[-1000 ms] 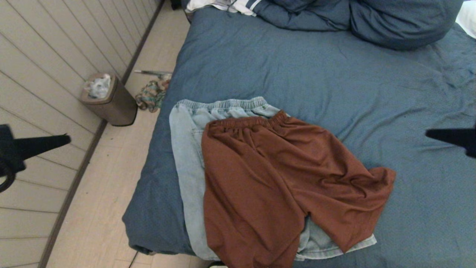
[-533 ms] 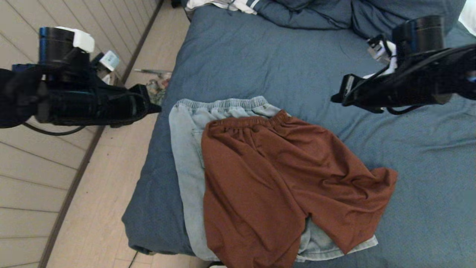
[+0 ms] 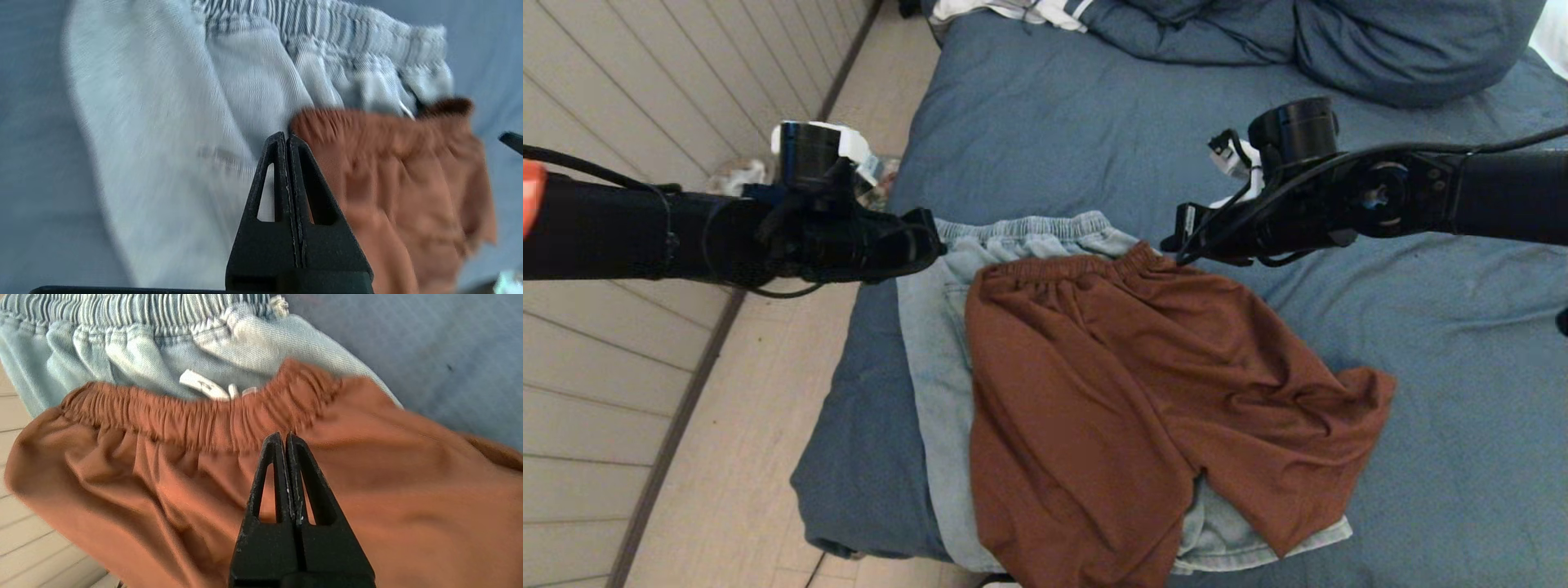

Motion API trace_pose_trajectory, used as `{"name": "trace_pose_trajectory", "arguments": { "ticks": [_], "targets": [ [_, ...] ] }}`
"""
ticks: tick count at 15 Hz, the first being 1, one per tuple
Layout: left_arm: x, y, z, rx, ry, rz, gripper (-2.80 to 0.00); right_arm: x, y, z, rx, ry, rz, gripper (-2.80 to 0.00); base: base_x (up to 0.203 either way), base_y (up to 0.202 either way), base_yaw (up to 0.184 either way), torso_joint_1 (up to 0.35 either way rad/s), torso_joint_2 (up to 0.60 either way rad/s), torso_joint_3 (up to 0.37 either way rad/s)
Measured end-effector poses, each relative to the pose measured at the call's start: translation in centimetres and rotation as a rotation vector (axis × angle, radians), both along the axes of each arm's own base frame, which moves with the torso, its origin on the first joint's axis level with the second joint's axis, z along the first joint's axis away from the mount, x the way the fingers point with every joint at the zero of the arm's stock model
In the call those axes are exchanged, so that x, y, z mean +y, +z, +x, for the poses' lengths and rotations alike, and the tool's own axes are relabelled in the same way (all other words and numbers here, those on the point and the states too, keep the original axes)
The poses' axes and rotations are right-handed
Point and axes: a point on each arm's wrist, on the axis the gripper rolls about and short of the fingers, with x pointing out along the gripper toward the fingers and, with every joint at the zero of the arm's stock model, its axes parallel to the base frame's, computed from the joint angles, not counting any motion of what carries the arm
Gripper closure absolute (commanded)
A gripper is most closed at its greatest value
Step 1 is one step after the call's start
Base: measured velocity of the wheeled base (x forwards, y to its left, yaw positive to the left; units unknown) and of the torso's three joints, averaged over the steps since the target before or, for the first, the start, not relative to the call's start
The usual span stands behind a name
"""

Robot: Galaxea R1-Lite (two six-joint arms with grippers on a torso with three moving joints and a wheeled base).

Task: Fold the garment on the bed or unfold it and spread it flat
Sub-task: Fold the brown shorts

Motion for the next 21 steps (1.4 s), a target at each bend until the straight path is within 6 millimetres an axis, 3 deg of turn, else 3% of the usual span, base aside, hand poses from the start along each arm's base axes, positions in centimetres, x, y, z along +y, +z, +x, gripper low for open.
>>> {"name": "trace_pose_trajectory", "arguments": {
  "ticks": [11, 14, 18, 21],
  "targets": [
    [-2.1, -3.1, 2.3, 0.02, -0.011, 0.006, 0.0, 0.6, -3.2, 2.6, 0.051, 0.02, -0.068, -2.8, 0.0, 0.0, 0.0, 0.0, 0.0, 0.0],
    [-2.7, -2.5, 2.1, 0.003, -0.005, -0.059, 0.0, 0.4, -3.7, 2.7, 0.058, 0.013, -0.067, -2.8, 0.0, 0.0, 0.0, 0.0, 0.0, 0.0],
    [-4.2, 0.1, 1.5, -0.048, -0.016, -0.193, 0.0, 0.3, -3.9, 2.7, 0.067, 0.009, -0.068, -2.8, 0.0, 0.0, 0.0, 0.0, 0.0, 0.0],
    [-5.3, 0.1, 1.0, -0.035, -0.044, -0.212, 0.0, 0.2, -4.0, 2.7, 0.064, 0.008, -0.067, -2.8, 0.0, 0.0, 0.0, 0.0, 0.0, 0.0]
  ]
}}
